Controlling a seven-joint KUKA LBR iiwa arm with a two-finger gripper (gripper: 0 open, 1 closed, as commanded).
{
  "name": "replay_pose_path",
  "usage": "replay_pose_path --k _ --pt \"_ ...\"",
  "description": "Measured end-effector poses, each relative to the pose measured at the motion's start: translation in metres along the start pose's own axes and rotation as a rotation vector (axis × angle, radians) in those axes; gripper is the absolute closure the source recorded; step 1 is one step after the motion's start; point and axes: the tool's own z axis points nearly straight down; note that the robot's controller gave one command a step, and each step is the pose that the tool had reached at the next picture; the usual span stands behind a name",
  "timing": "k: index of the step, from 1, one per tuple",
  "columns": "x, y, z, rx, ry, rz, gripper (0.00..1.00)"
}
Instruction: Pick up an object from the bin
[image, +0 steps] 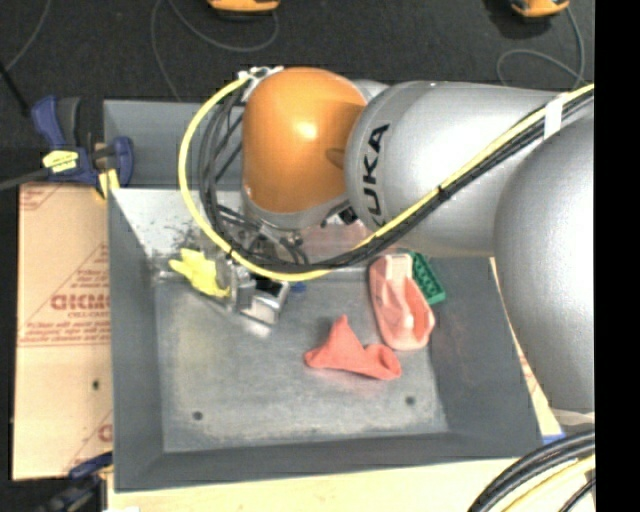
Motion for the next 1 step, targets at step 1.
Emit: replay_pose_path --k 1 --pt "0.0018 -0.0001 -0.0095 0.000 0.000 0.000 1.00"
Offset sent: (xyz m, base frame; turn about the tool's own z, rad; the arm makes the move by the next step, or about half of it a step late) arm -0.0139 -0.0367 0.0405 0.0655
